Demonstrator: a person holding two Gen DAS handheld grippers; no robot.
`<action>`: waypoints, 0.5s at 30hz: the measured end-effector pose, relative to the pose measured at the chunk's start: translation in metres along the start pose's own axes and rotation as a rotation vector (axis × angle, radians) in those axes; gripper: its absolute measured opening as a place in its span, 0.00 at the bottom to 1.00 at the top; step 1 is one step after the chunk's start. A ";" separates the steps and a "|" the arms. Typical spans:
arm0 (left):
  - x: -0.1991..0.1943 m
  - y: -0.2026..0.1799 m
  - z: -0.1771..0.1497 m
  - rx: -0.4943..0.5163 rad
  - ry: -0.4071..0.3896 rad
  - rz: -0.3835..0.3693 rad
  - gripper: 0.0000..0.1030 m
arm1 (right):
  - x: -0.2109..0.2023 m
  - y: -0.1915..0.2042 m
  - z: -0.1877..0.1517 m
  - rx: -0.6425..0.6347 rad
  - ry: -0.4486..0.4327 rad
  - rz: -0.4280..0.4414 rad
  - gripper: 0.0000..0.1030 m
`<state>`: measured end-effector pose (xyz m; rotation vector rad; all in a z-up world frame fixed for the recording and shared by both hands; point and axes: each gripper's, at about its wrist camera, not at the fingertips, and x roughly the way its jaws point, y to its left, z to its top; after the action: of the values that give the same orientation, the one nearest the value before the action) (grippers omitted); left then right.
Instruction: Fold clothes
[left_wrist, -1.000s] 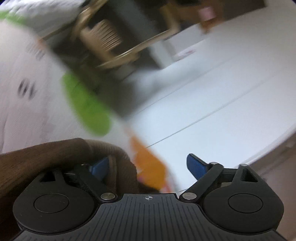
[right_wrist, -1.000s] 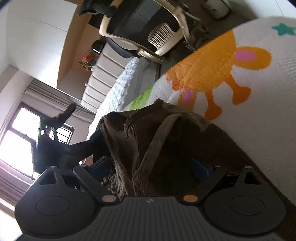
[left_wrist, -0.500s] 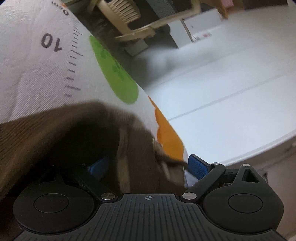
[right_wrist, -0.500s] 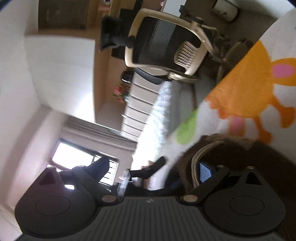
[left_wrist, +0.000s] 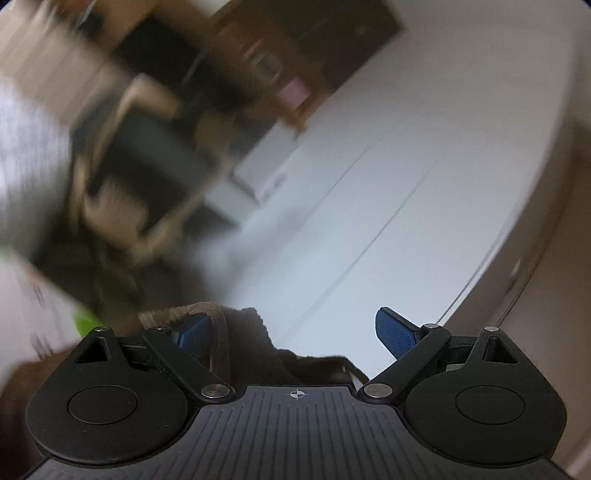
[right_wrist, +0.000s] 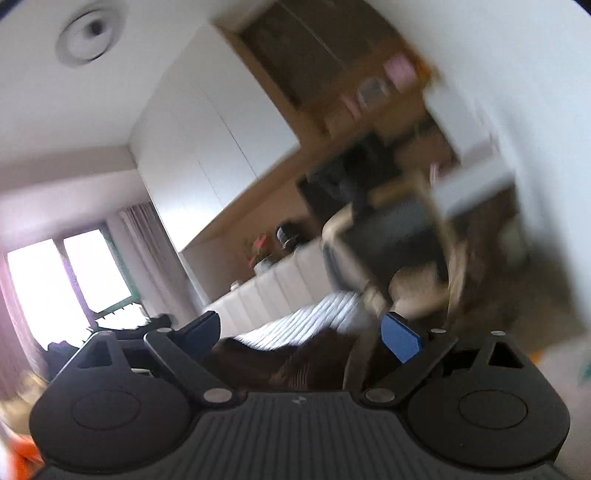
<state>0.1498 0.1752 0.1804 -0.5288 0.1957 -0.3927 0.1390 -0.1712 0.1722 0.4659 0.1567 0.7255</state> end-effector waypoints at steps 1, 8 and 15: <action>-0.016 -0.023 0.002 0.071 -0.023 0.020 0.92 | -0.023 0.018 0.011 -0.061 -0.052 0.013 0.92; -0.065 -0.110 0.008 0.234 0.021 -0.029 0.92 | -0.088 0.078 0.046 -0.204 -0.060 -0.031 0.96; -0.087 -0.128 0.007 0.298 0.046 -0.058 0.92 | 0.001 0.032 -0.060 -0.437 0.169 -0.309 0.96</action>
<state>0.0328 0.1131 0.2609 -0.2330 0.1625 -0.4818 0.1023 -0.1282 0.1335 -0.0394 0.2165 0.4750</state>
